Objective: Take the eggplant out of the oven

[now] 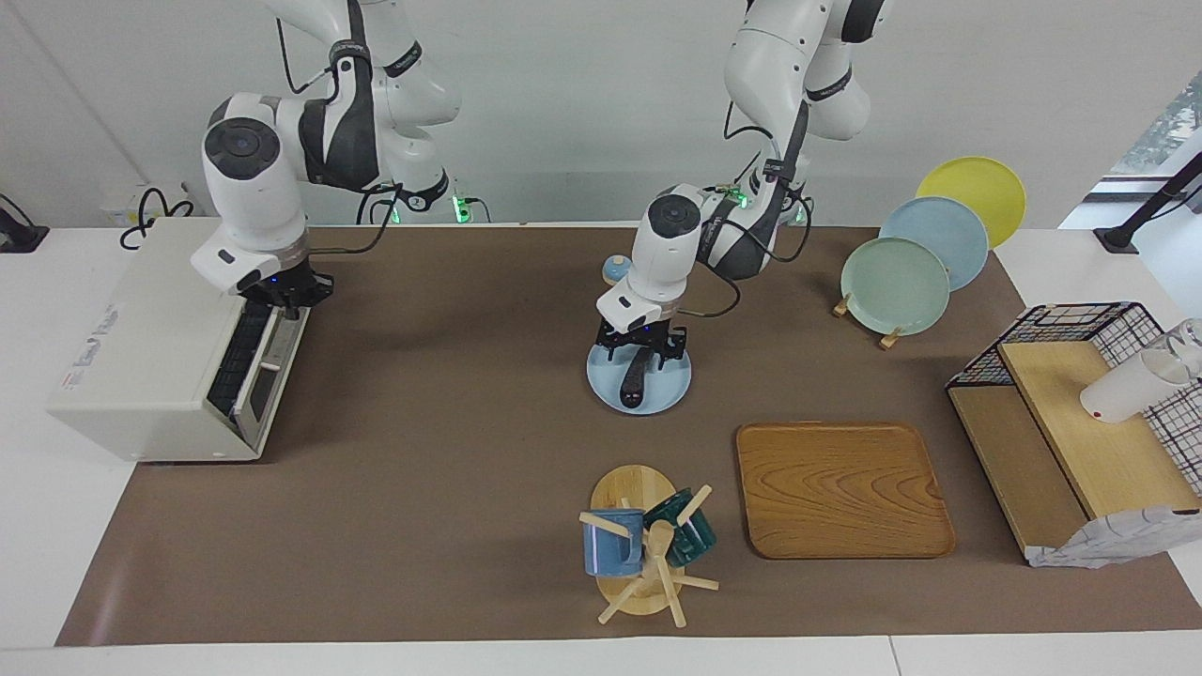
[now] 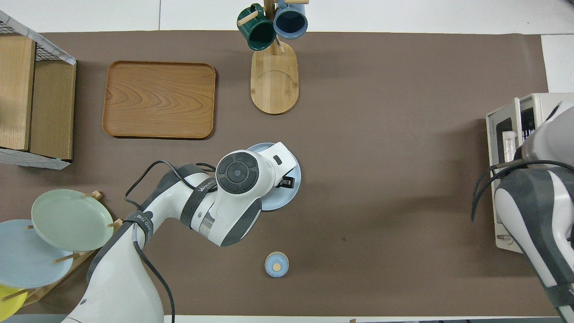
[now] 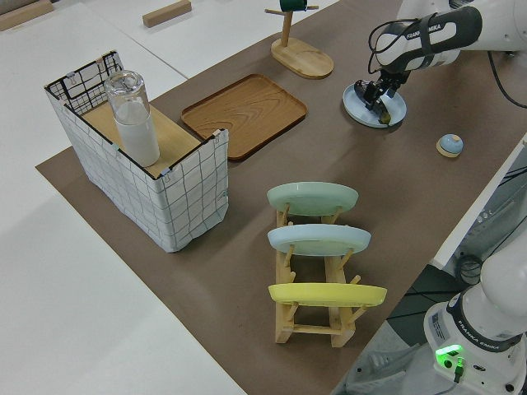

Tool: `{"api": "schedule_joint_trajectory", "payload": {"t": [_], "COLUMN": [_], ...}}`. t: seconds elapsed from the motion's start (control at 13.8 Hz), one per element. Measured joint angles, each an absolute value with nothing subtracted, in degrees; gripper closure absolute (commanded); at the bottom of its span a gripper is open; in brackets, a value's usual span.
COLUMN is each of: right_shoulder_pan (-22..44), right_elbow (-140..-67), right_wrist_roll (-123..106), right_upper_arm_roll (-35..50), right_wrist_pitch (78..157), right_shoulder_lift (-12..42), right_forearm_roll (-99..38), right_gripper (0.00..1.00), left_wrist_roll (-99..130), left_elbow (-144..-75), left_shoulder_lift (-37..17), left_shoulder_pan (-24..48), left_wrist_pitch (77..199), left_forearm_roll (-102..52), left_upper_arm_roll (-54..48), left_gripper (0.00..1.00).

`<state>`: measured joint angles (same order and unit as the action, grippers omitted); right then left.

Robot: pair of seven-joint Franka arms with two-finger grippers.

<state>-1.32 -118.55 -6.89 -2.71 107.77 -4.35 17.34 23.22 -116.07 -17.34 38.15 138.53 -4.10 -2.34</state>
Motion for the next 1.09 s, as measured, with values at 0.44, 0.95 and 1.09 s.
{"api": "schedule_joint_trajectory", "payload": {"t": [0.44,0.95,1.09], "right_shoulder_pan": [-2.0,-1.6,-1.7], "right_elbow": [-113.4,-101.2,-99.1], "right_wrist_roll": [-12.6,-13.2,-13.2], "right_upper_arm_roll": [-3.3,-2.1,-2.1], "right_wrist_pitch": [101.6,91.0,89.8], "right_shoulder_lift": [-5.6,-5.6,-4.5], "right_forearm_roll": [15.6,4.2,2.6], "right_gripper": [0.91,0.00,0.00], "left_wrist_roll": [26.9,23.6,18.9], "left_elbow": [-115.5,-102.6,-101.2], "left_shoulder_lift": [-17.2,-14.7,-16.3], "left_shoulder_pan": [38.1,22.3,16.5], "left_wrist_pitch": [138.3,122.1,122.4], "left_forearm_roll": [-4.2,-4.3,-4.3], "left_upper_arm_roll": [-2.1,-0.6,-0.6], "left_gripper": [1.00,1.00,1.00]}}
